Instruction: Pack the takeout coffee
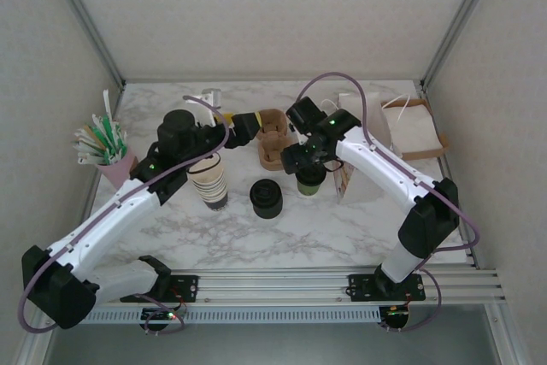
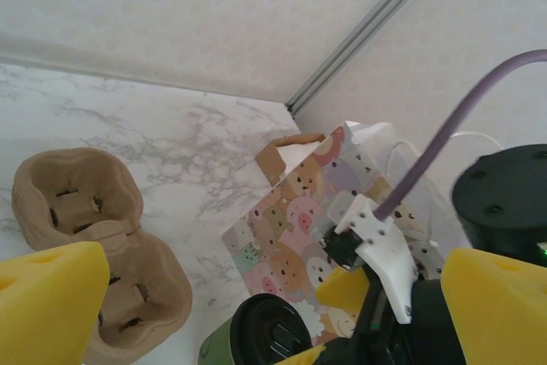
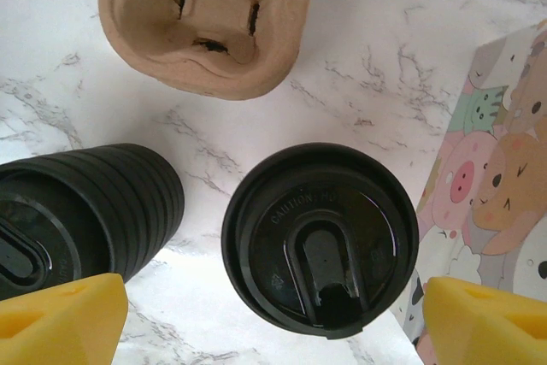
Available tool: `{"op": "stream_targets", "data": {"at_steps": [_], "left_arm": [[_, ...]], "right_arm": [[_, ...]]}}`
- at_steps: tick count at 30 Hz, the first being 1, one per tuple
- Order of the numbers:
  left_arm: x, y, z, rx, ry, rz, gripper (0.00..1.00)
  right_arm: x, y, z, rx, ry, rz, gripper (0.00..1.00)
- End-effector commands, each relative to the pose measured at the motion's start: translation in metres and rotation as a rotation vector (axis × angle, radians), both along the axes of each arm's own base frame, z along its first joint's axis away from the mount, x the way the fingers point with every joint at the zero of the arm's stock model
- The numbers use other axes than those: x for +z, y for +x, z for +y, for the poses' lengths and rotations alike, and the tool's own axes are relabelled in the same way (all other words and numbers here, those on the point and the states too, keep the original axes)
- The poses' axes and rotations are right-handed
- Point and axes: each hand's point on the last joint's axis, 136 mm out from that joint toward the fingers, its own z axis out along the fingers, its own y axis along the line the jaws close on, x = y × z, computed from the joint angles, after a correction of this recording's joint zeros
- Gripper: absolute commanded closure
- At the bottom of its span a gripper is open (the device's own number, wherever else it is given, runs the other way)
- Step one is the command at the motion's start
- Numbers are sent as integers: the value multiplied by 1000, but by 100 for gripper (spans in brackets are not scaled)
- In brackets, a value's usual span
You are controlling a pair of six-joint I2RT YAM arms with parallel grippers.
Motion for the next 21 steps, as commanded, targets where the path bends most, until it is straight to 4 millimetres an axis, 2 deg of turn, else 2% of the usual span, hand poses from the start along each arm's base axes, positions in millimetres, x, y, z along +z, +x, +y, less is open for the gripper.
{"op": "stream_targets", "data": {"at_steps": [1,6,21], "left_arm": [[8,-11,-4,-35,-16,-47,0],[5,-16,-2,-34,-22,-43,0],[-6,-12,-10,-66,9,-28,0]], "right_arm": [[10,-3,-10,-41,26,23,11],[5,0,-19,-63,6,64,11],[-22,-2,-16,-4,-71,160,9]]}}
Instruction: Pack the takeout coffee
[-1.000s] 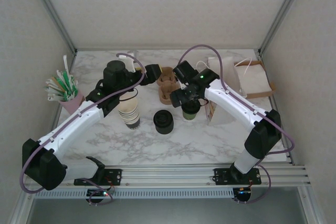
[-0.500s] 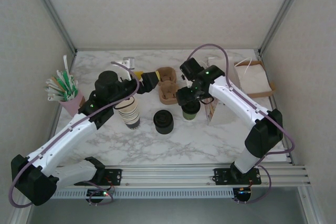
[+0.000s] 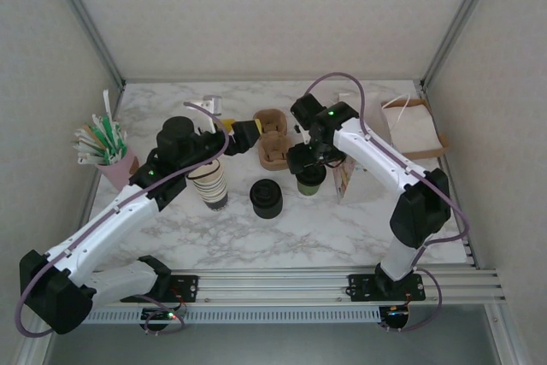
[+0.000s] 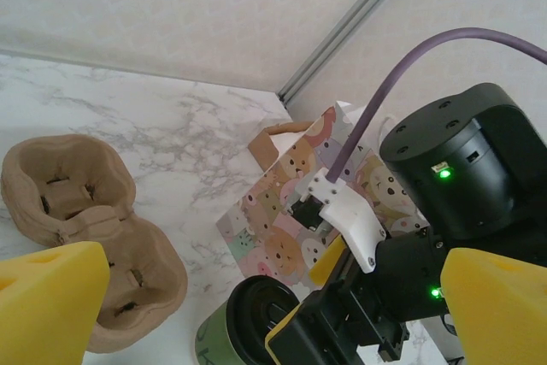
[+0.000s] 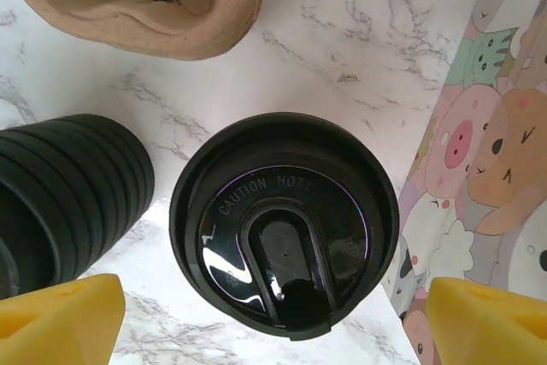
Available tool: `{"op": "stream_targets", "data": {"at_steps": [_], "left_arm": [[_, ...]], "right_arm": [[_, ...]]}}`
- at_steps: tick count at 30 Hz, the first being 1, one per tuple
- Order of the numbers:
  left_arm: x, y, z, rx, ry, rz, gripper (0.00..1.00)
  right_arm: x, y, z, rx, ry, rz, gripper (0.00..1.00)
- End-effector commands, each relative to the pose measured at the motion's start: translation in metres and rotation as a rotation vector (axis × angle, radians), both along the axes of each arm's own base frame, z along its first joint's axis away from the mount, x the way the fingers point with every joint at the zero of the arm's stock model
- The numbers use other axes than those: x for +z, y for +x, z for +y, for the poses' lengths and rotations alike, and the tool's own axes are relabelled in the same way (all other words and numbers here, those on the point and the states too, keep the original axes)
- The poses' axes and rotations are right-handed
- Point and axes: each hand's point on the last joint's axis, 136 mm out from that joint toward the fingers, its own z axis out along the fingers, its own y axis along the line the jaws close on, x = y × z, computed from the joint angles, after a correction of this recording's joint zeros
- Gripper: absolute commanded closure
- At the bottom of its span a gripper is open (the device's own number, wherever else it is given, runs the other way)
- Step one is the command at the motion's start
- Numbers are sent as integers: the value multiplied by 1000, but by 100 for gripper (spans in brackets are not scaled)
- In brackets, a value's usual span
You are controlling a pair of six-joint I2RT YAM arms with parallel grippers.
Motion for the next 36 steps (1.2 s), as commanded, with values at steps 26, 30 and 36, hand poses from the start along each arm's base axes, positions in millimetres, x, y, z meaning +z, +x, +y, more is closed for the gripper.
{"op": "stream_targets", "data": {"at_steps": [26,30,36], "left_arm": [[-2,3,-13,-51,6,-18,0],[-2,4,-14,-54,7,-17,0],[-3,4,-15,-59,9,-15,0]], "right_arm": [[-35,-4,8,58,-64,101,19],[-38,-2,7,55,-77,102,19],[-41,-1,9,53,-76,108,21]]}}
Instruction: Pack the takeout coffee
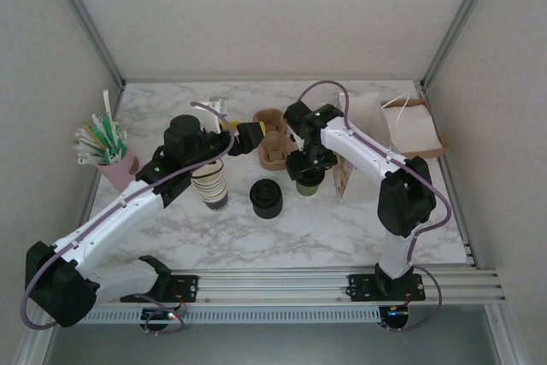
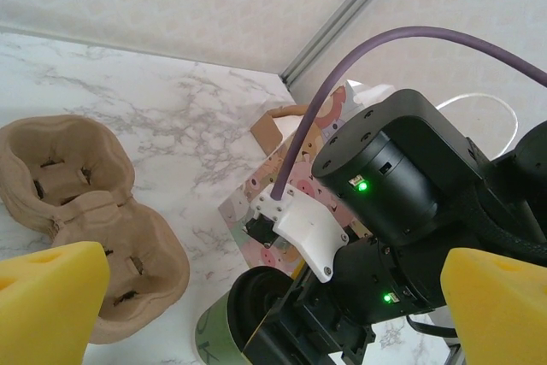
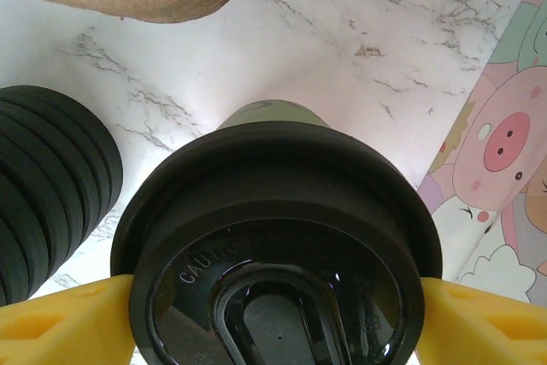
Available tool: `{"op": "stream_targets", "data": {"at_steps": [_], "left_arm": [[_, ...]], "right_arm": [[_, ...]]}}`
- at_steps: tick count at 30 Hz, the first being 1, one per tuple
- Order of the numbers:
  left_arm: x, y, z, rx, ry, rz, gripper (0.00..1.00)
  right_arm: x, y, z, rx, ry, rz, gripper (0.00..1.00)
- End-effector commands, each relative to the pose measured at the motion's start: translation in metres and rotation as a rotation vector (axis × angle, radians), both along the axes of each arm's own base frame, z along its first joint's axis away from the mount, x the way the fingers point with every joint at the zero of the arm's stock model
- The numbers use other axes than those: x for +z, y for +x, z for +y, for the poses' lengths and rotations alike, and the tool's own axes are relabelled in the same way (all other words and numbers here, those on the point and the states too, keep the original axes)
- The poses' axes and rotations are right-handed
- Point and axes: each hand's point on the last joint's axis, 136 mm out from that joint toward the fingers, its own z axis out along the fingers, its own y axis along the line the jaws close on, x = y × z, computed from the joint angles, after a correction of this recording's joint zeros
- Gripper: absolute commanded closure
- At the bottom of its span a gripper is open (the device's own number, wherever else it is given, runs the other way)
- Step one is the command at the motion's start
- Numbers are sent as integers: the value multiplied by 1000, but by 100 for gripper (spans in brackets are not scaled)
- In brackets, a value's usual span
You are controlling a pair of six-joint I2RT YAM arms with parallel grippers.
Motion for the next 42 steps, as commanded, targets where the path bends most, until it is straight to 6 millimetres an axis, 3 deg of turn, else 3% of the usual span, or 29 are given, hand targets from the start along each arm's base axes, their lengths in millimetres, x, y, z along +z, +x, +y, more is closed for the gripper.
{"op": "stream_targets", "data": {"at_steps": [1,11,25,36,42], "left_arm": [[13,-2,-7,-33,-9,-50,0],[14,-2,-7,-35,-12,-53,0],[28,-6,0,-10,-46,-81,0],[46,-9,7,19,-75,-117,0],[55,-8,8,29,-78,-131,0]], "right_arm": [[-2,1,6,16,4,8,22],[3,-5,8,26,5,5,28],[40,-25,19,60,54,-60,28],[108,-50,32,98,232,-153,29],[150,-60,29,100,333,-223,29]]}}
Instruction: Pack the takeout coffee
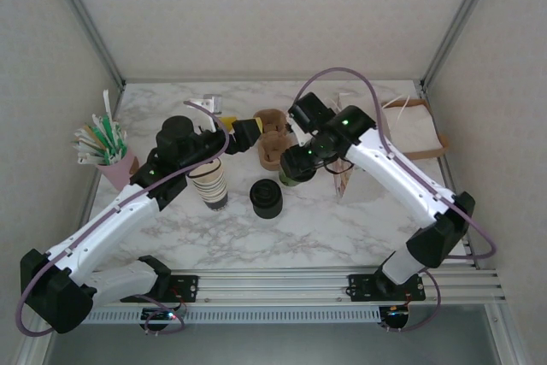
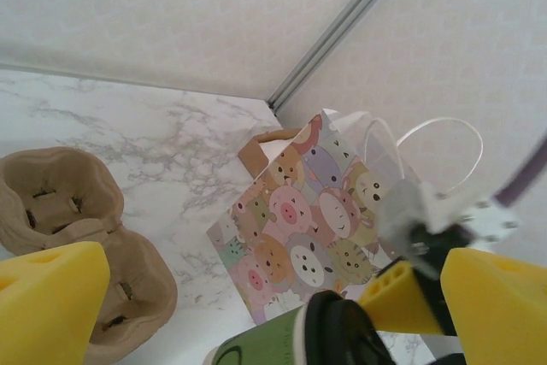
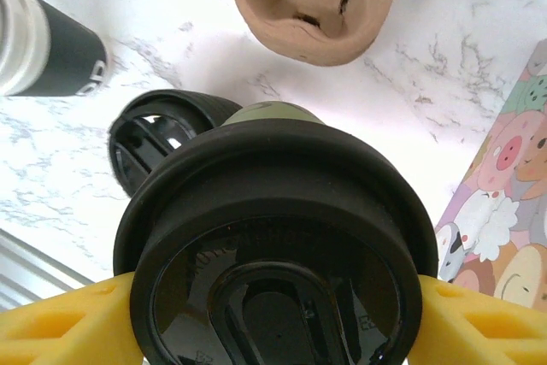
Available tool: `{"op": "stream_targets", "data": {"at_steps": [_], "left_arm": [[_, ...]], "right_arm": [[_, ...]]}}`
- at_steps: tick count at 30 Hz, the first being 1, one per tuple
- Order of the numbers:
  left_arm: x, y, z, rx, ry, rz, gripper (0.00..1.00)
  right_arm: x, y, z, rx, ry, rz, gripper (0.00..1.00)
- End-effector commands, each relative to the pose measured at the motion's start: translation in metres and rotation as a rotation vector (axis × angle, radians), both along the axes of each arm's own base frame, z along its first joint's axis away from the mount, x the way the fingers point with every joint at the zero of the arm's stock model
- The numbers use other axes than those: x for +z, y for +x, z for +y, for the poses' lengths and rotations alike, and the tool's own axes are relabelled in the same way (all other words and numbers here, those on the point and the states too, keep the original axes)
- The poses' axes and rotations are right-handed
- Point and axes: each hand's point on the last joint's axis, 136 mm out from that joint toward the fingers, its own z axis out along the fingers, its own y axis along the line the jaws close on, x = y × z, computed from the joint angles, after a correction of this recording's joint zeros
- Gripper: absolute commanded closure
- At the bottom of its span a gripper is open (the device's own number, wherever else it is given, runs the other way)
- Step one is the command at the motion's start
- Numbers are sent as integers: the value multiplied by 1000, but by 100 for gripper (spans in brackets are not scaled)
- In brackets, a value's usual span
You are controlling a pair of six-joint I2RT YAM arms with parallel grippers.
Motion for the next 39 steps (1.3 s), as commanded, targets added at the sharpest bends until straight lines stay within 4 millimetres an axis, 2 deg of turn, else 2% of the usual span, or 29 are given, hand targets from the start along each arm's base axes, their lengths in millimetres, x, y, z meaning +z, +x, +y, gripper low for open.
{"op": "stream_targets", "data": {"at_steps": [1,9,17,23,31,39], "left_arm": [[34,-3,2,12,-42,-74,0],[49,1,-16,-69,-73,-67,0],[64,6,-45,-203,-142,-45,2],[67,15,-66,-277,-172,-29,4],[64,17,-116,-394,-138,-8,8],[41,24,-160,-474,-104,58,19]], "right_arm": [[35,-13,-2,6,84,-36,29],[92,-25,-23,-23,180,-165,30],[134,-33,-56,-93,214,-303,31],[159,-38,-85,-165,219,-398,31],[180,-41,-122,-279,189,-499,31],[182,-34,-146,-381,74,-515,32]]}}
